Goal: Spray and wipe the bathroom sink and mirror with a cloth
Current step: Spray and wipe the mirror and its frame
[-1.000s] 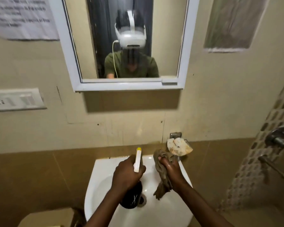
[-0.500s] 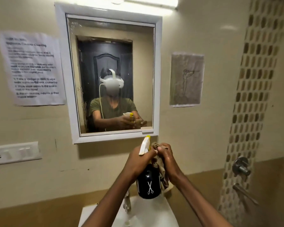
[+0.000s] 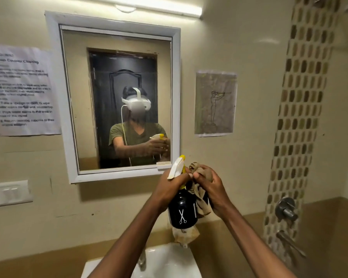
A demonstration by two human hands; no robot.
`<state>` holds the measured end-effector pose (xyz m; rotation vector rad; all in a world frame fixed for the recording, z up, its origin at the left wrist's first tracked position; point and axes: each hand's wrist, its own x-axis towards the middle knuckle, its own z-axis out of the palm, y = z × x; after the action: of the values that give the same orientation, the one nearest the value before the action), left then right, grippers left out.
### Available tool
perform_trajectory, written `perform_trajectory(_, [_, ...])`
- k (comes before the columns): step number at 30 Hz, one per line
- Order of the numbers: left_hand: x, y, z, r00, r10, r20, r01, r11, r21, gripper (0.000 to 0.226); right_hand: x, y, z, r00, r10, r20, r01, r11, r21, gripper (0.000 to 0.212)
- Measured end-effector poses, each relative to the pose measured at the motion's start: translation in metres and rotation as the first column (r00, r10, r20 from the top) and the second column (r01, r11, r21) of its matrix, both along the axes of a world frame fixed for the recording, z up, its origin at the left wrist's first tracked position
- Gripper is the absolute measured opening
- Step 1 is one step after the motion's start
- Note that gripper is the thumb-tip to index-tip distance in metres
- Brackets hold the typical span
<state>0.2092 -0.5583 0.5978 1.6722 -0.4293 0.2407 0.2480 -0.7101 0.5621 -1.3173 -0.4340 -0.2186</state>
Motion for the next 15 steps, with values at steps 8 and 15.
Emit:
perform_trajectory(8, [0.014, -0.039, 0.01, 0.994, 0.109, 0.02, -0.11, 0.989, 0.102, 0.01, 0.009, -0.032, 0.008, 0.981, -0.148, 0.129, 0.159, 0.984, -0.078, 0.041])
perform_trajectory(15, [0.02, -0.052, 0.035, 0.958, 0.241, 0.154, -0.268, 0.946, 0.183, 0.017, 0.028, -0.046, 0.044, 0.881, -0.299, 0.366, 0.376, 0.913, -0.159, 0.045])
